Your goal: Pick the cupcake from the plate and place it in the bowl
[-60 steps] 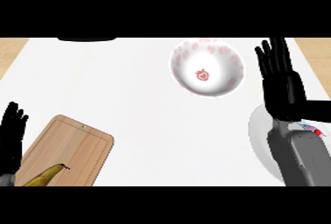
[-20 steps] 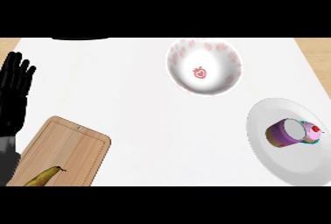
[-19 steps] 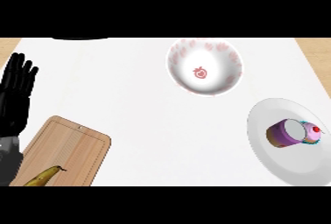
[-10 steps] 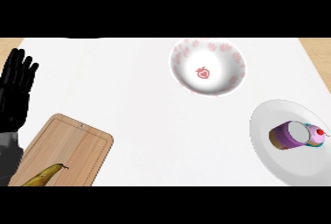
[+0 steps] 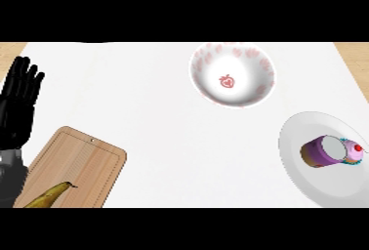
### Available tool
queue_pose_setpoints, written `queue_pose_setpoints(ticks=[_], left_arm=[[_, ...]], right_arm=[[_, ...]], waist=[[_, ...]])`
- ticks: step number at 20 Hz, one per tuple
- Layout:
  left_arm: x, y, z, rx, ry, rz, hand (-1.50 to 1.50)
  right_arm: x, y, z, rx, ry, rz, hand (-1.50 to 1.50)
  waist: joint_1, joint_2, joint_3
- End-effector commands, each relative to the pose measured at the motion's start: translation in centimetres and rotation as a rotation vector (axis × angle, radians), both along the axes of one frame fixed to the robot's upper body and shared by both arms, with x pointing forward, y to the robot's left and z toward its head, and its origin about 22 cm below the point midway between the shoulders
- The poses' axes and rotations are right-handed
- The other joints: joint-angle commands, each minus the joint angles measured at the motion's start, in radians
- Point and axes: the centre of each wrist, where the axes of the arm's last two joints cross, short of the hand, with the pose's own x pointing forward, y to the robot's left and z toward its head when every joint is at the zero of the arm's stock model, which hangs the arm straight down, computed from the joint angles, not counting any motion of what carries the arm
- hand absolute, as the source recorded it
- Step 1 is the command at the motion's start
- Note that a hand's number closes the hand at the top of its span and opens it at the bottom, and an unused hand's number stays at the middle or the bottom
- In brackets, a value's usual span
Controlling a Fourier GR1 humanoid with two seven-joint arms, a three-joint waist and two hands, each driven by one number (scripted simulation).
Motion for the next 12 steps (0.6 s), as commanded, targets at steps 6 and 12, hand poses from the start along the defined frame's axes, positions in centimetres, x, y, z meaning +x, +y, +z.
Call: queue_pose_setpoints(ticks=[6, 12], left_arm=[[-0.1, -0.7, 0.2, 0.009, -0.008, -0.002, 0.00], [-0.1, 0.6, 0.0, -0.002, -0.005, 0.015, 0.00]], right_arm=[[2.0, -2.7, -4.6, 0.005, -0.017, -0.012, -1.50], [2.4, -1.4, -5.9, 0.037, -0.031, 0.058, -1.50]], waist=[[0.001, 0.000, 0.000], [-0.002, 0.000, 0.000]])
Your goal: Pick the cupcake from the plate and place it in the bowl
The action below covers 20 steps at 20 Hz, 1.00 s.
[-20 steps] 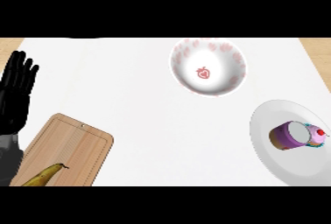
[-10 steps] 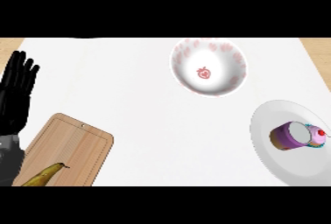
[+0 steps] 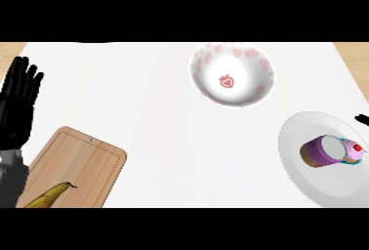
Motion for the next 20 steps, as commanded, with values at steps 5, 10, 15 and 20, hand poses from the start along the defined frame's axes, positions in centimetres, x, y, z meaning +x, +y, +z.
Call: queue_pose_setpoints(ticks=[5, 10, 15, 20], left_arm=[[1.3, -0.7, -1.0, 0.009, -0.001, -0.006, 0.00], [0.0, 0.0, 0.4, -0.007, -0.014, 0.014, 0.00], [0.8, -0.8, 1.1, 0.002, 0.013, -0.005, 0.00], [0.8, -0.2, 0.3, 0.003, 0.003, -0.001, 0.00]], right_arm=[[2.1, -0.3, -1.3, -0.019, 0.001, 0.006, -1.50], [1.1, 0.7, -3.2, -0.034, 0.028, 0.016, -1.50], [1.2, -1.3, -2.6, -0.020, 0.038, 0.005, -1.50], [4.2, -0.6, -6.1, -0.033, 0.077, -0.019, -1.50]], waist=[[-0.002, 0.001, 0.000], [-0.001, 0.000, 0.000], [-0.003, -0.001, 0.000], [0.004, 0.001, 0.000]])
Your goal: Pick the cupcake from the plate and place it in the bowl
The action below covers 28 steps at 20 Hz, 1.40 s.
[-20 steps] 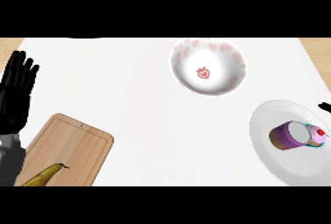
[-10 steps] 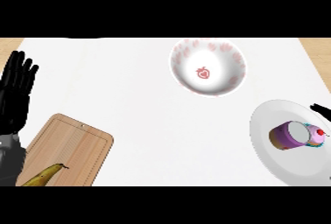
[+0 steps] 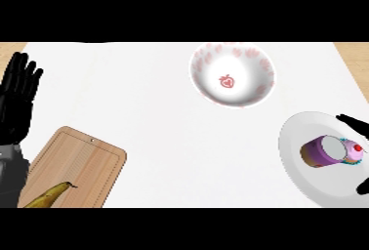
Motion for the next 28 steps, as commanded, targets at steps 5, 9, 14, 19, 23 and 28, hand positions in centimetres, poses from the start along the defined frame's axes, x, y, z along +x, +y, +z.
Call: queue_pose_setpoints(ticks=[5, 9, 14, 19, 23, 28], left_arm=[[-0.4, -1.4, -0.9, 0.016, -0.006, 0.000, 0.00], [-1.0, -1.0, 0.1, 0.000, -0.009, 0.000, 0.00], [-1.3, -1.3, -1.2, -0.006, -0.006, -0.016, 0.00], [-0.4, -2.1, -0.4, -0.007, -0.010, -0.006, 0.00], [1.2, -1.9, 1.0, -0.011, -0.036, -0.038, 0.00], [0.6, -2.2, -0.3, 0.007, -0.021, -0.024, 0.00]], right_arm=[[0.0, -1.8, -3.1, -0.016, 0.035, -0.059, -1.50], [-0.7, -0.9, -3.8, -0.040, 0.005, 0.015, 1.50], [1.1, -2.0, -4.6, -0.033, -0.106, 0.013, 1.50], [2.1, -3.1, -4.0, -0.075, -0.124, 0.011, 1.50], [0.6, -11.0, -0.2, -0.141, -0.057, -0.127, 1.50], [1.0, -13.5, 1.7, -0.191, -0.090, -0.143, 1.50]], waist=[[-0.001, 0.000, 0.000], [-0.002, -0.001, 0.000], [0.004, 0.000, 0.000], [0.004, 0.001, 0.000], [0.034, 0.020, 0.005], [0.037, 0.017, 0.005]])
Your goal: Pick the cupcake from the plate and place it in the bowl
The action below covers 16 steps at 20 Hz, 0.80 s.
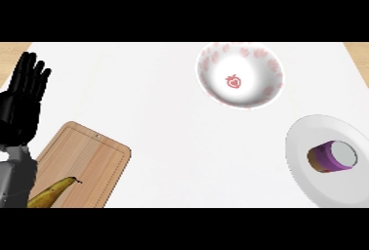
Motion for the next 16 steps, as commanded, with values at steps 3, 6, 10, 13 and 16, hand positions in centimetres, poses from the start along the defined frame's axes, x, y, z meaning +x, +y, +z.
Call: queue_pose_setpoints(ticks=[3, 6, 10, 13, 16], left_arm=[[0.2, 0.6, 0.7, 0.007, 0.010, -0.011, 0.00], [-0.9, 0.8, 0.3, 0.016, 0.000, 0.013, 0.00], [0.4, -0.1, 0.4, -0.012, 0.025, 0.013, 0.00], [0.1, 1.3, -0.9, -0.003, 0.030, 0.034, 0.00], [-0.9, 2.1, 0.1, 0.003, -0.003, 0.019, 0.00]], right_arm=[[0.7, -2.6, 2.8, -0.055, -0.092, -0.032, 1.50], [0.8, -2.5, 3.0, -0.095, -0.198, -0.048, 1.50], [0.3, -4.7, 8.3, -0.074, -0.314, -0.025, 1.50], [2.3, -3.1, 9.7, 0.077, -0.360, 0.077, 1.50], [3.3, -2.7, 13.9, 0.065, -0.477, 0.120, 1.50]], waist=[[0.006, 0.001, 0.001], [-0.012, -0.007, -0.001], [-0.025, -0.009, -0.002], [-0.038, -0.013, -0.004], [-0.026, -0.014, -0.004]])
